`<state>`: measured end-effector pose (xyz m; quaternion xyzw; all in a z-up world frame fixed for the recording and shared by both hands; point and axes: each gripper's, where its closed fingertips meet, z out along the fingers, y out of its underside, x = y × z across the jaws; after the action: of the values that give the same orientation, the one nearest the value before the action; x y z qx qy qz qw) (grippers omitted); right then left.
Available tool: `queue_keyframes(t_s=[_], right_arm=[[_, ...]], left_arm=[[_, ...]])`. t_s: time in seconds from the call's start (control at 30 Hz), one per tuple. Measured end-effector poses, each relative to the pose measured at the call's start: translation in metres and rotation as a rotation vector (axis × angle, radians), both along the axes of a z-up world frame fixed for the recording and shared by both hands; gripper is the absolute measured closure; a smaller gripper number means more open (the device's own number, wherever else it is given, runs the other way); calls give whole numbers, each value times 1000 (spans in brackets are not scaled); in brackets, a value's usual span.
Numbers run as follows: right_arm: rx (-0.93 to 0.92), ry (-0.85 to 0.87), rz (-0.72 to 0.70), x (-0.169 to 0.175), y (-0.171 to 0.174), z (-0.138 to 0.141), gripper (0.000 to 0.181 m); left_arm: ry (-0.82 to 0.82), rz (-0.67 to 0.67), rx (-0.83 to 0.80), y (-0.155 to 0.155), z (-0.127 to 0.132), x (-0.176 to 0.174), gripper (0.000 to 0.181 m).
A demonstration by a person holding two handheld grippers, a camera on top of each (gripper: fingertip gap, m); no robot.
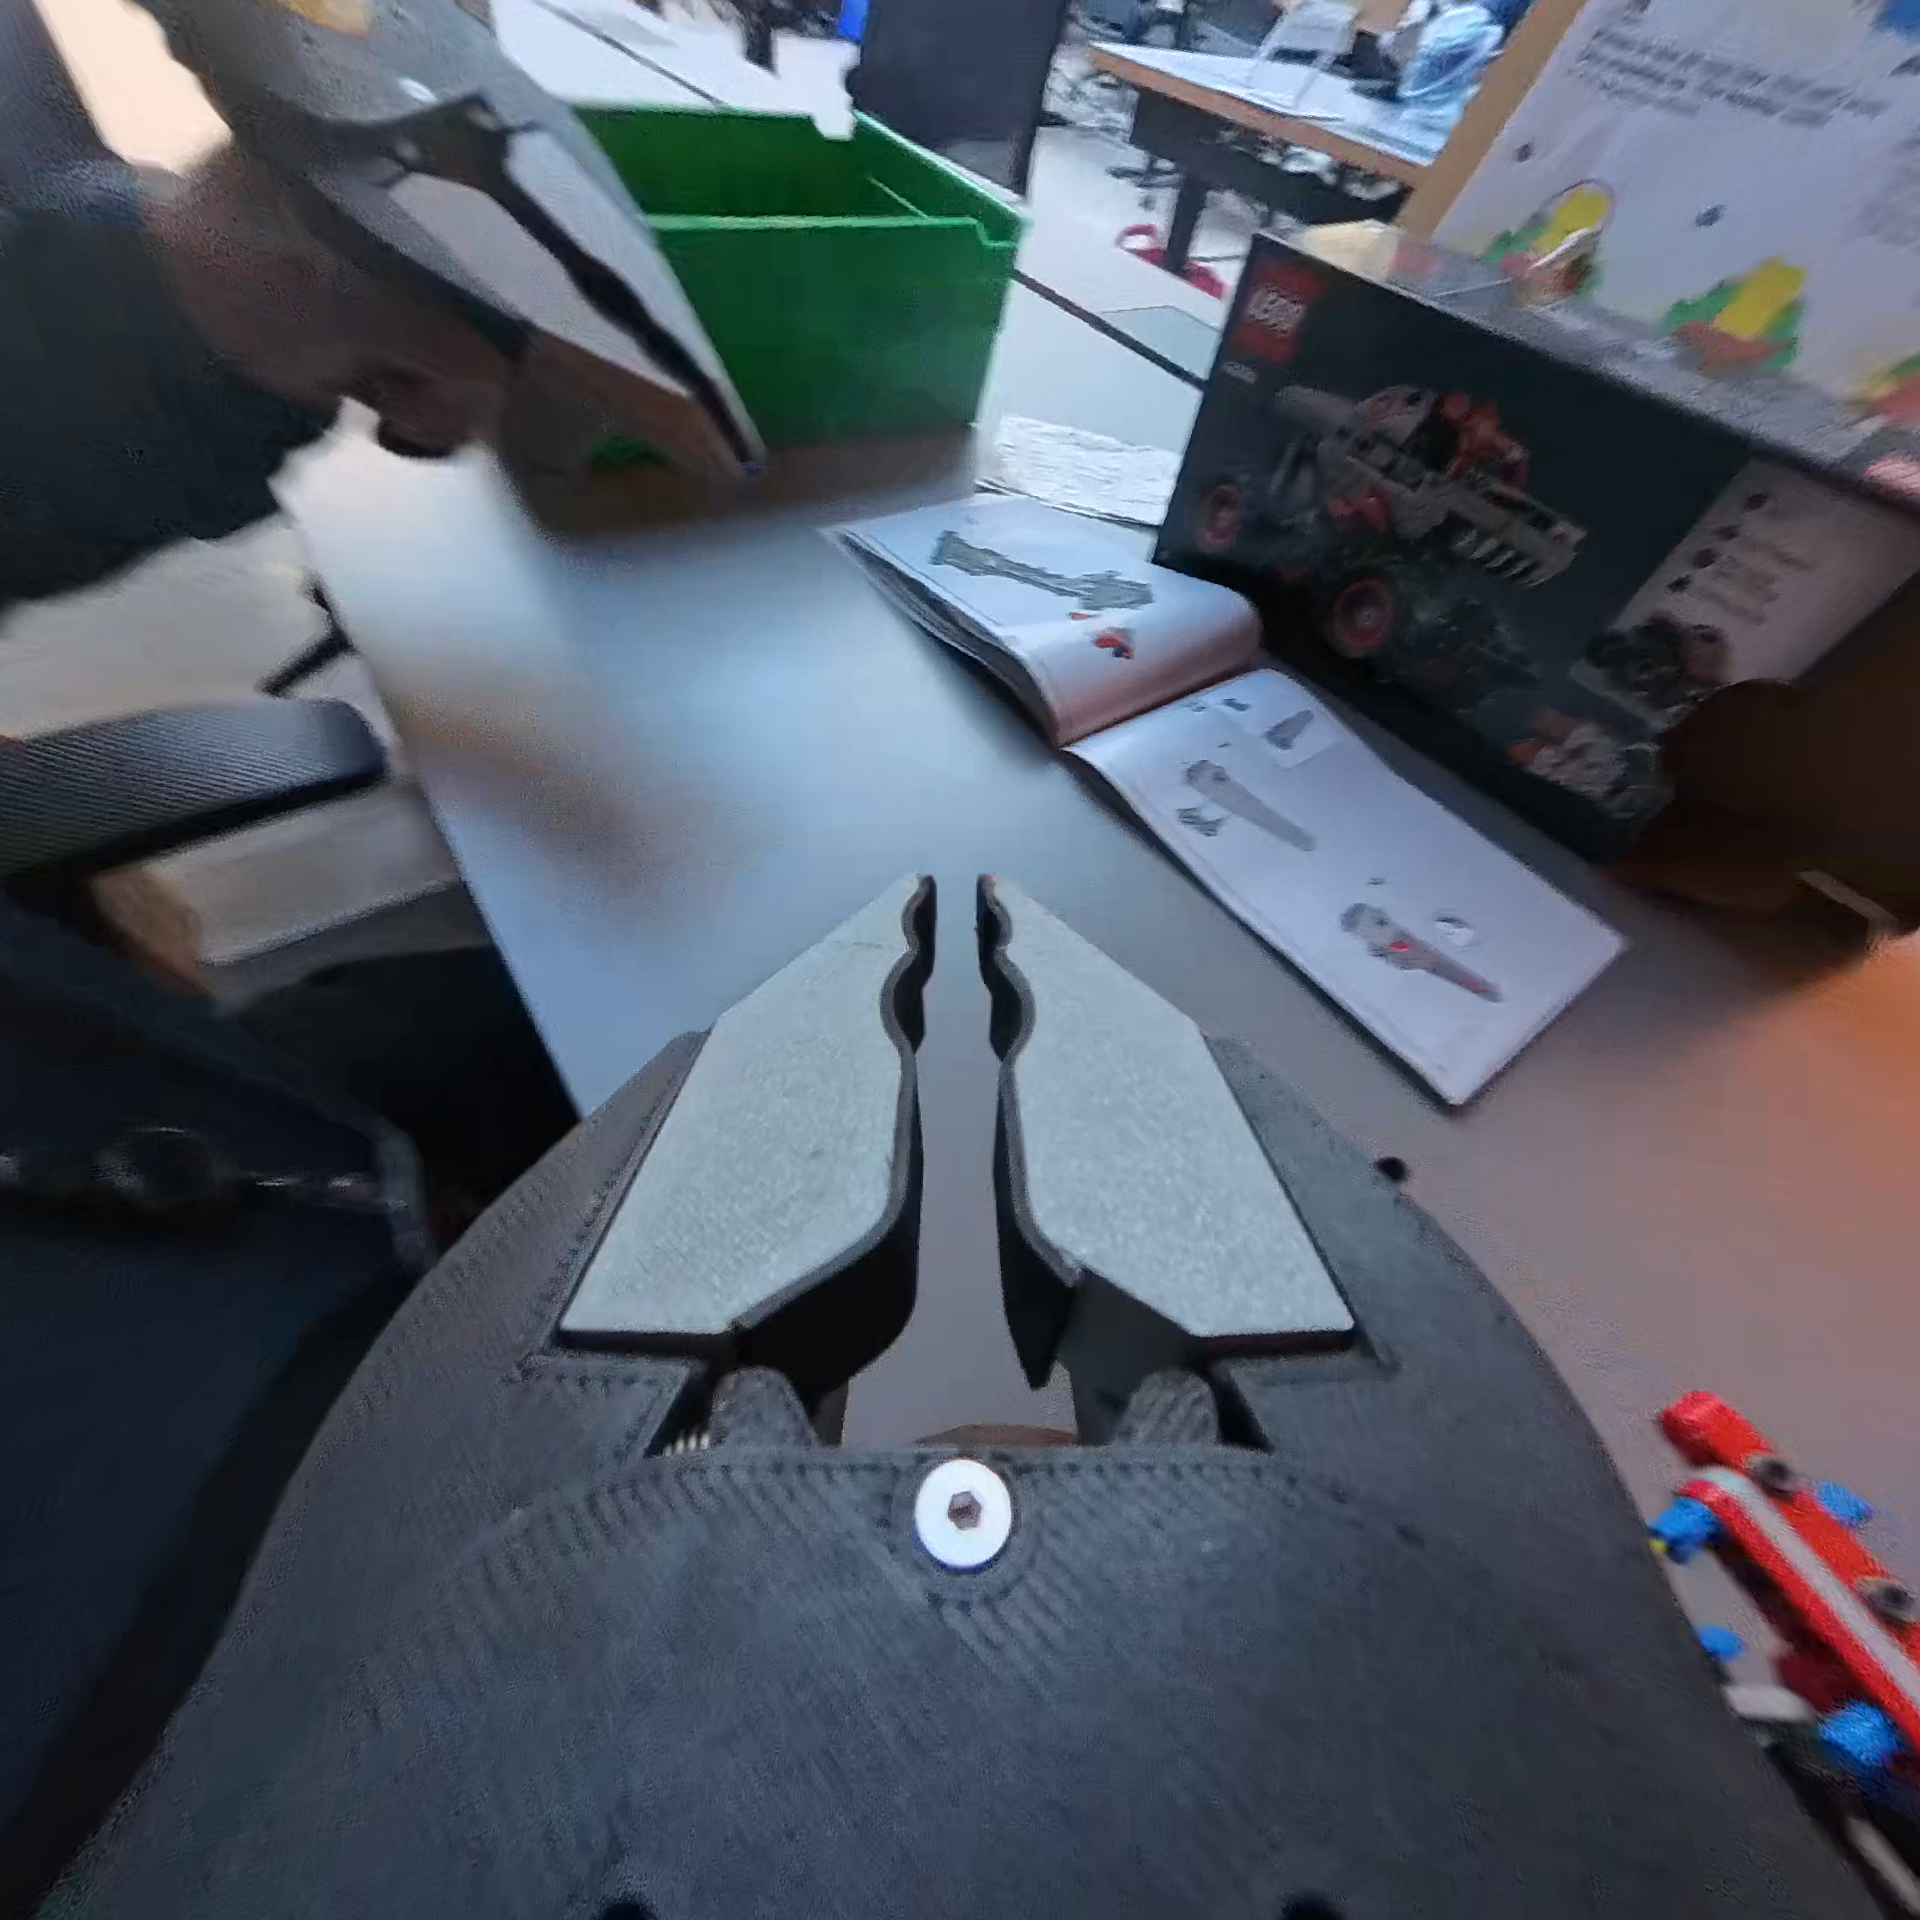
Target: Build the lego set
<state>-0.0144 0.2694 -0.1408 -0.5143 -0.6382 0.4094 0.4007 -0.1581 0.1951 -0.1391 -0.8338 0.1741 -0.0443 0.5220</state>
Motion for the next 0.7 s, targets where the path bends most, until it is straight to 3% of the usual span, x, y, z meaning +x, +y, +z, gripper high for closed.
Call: queue_keyframes(t_s=[0.07, 0.17, 0.27, 0.37, 0.53, 0.7], right_arm=[[-121, 41, 26, 11, 0, 11, 176], [-228, 135, -31, 49, 31, 46, 173], [-241, 190, -145, 105, 77, 71, 181], [-333, 202, -222, 147, 102, 69, 181], [-355, 224, -243, 158, 95, 51, 171], [-346, 231, -180, 145, 78, 47, 168]], left_arm=[[36, -184, 143, 29, 28, 48, 179], [150, -367, 213, 76, 46, 114, 179], [342, -433, 320, 118, 58, 166, 179], [549, -464, 482, 143, 63, 212, 179], [675, -499, 649, 152, 60, 262, 179], [668, -539, 637, 153, 52, 276, 180]])
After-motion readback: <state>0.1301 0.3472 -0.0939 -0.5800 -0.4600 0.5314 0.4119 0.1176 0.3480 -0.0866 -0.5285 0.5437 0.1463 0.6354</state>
